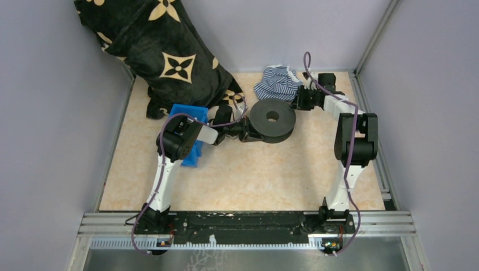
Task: Wrap the cables
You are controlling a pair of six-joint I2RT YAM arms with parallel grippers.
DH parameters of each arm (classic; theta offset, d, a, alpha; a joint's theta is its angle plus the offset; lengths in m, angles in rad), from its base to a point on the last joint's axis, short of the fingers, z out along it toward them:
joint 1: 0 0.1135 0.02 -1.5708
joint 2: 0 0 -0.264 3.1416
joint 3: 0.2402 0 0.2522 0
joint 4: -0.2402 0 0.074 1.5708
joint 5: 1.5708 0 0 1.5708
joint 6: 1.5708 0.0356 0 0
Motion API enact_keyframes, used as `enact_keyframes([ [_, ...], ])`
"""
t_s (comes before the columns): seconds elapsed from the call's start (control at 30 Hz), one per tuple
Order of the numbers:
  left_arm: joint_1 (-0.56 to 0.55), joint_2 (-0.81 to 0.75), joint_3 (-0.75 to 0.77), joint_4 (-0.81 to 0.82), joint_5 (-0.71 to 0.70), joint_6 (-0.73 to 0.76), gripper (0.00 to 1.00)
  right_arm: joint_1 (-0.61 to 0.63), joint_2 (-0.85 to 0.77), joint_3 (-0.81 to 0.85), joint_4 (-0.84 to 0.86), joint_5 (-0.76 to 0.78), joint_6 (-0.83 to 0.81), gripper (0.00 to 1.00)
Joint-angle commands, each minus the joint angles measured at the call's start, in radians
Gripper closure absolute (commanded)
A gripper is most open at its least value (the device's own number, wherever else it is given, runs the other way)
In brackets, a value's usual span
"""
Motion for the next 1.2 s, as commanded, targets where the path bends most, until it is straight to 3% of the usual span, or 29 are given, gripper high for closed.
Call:
enact_keyframes([
  [0.0,0.010,0.023,0.016,0.042,0.013,-0.008,0.90,0.019,0.000,0.062,-0.033,0.007,-0.050,0.75],
  [0.73,0.050,0.006,0.027,0.054,0.023,-0.020,0.88,0.017,-0.094,0.149,-0.165,0.090,-0.114,0.63],
  [1.17,0.057,-0.028,-0.006,0.056,0.022,-0.016,0.83,-0.006,-0.210,0.027,-0.173,0.105,-0.143,0.60],
])
